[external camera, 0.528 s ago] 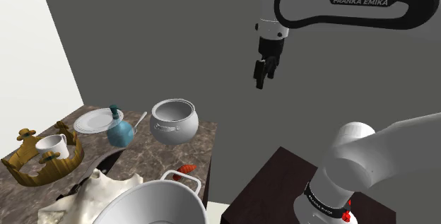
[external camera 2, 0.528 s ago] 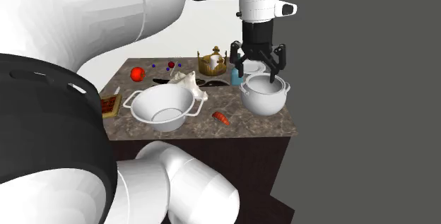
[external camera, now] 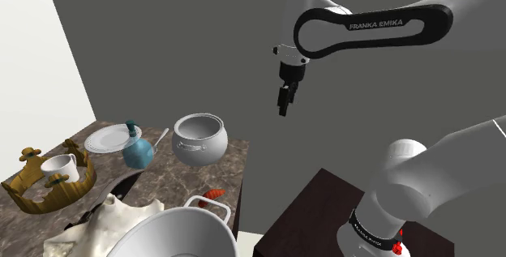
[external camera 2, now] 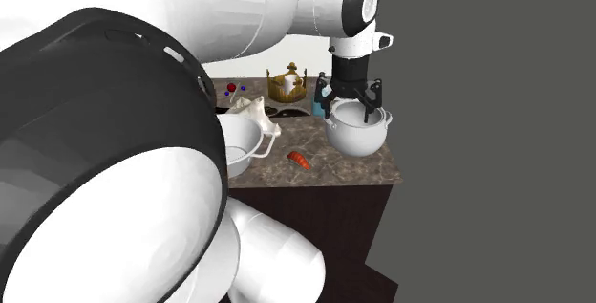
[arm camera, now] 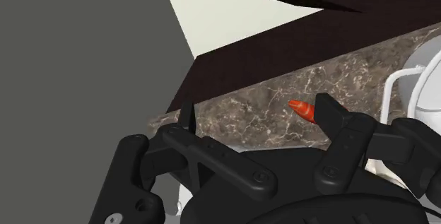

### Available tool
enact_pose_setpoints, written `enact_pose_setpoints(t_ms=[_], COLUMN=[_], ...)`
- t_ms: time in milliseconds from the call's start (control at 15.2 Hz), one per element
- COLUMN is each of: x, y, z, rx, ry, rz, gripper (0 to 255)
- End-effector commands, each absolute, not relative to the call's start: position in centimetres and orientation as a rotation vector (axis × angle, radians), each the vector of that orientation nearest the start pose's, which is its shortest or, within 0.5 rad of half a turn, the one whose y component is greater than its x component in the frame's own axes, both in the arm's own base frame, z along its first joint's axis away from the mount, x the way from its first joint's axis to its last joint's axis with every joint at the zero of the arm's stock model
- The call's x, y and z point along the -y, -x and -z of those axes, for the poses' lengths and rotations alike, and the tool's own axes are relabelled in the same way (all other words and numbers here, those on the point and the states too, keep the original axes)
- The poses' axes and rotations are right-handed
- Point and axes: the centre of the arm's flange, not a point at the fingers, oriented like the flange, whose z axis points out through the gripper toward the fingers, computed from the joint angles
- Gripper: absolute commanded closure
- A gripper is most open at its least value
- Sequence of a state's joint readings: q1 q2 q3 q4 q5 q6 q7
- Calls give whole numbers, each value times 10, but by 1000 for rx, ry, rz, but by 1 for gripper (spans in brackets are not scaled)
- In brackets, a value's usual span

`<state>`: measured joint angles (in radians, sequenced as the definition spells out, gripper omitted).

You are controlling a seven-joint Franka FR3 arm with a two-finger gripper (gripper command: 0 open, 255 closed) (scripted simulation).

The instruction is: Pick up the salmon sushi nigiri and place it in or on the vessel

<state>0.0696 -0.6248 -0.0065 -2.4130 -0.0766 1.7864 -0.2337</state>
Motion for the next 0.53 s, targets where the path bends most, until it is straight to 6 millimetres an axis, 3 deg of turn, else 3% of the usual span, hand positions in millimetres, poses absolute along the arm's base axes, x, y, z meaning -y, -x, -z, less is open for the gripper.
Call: enact_pose_setpoints(t_ms=[0, 462], x=[-17, -40], y=[-374, -418], z=[-506, -433], rx=[621, 1001], ry=[3138, 2986], rz=[1, 33], gripper=[0, 0])
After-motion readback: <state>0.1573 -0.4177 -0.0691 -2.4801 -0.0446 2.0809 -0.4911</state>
